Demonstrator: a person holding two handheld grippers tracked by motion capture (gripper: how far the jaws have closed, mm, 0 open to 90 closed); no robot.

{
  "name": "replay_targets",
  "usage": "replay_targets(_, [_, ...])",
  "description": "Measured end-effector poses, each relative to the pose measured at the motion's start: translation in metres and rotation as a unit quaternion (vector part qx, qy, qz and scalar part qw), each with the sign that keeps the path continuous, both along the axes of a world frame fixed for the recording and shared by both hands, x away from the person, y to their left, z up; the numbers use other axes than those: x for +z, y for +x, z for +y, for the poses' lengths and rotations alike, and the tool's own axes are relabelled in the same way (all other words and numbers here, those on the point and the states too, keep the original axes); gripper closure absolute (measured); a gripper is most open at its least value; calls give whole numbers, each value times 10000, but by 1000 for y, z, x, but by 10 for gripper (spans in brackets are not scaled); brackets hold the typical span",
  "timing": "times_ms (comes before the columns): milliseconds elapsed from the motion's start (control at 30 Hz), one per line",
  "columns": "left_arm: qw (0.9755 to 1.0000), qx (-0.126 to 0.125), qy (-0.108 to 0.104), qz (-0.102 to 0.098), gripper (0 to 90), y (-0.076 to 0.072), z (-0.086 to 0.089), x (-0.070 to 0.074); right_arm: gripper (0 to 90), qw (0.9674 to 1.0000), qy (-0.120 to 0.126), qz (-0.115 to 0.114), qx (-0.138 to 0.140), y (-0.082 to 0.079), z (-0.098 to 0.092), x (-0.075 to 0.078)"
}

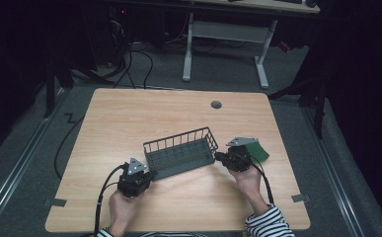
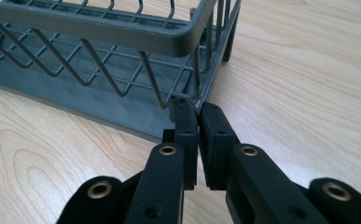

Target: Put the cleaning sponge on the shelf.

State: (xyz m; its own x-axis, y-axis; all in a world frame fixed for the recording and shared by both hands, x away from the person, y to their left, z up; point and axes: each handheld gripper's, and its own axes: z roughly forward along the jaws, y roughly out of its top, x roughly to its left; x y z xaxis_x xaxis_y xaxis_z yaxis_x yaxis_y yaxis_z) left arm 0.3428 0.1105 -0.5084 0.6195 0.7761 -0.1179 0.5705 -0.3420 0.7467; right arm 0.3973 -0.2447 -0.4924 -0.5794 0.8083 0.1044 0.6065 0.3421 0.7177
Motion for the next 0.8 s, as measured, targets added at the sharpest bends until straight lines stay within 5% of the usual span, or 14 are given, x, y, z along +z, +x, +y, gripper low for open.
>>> replay_targets(533, [9997, -232, -79, -51, 841, 8, -28, -2, 868, 9993, 35, -55, -378, -10, -31, -1])
replay_targets(633, [9997, -206, -82, -58, 755, 7, -26, -3, 835, 9992, 49, -71, -394, -10, -31, -1])
replay_targets(800, [9998, -123, -145, -20, 532, 4, -18, -5, 643, 9984, 152, -85, -544, -12, -36, 2])
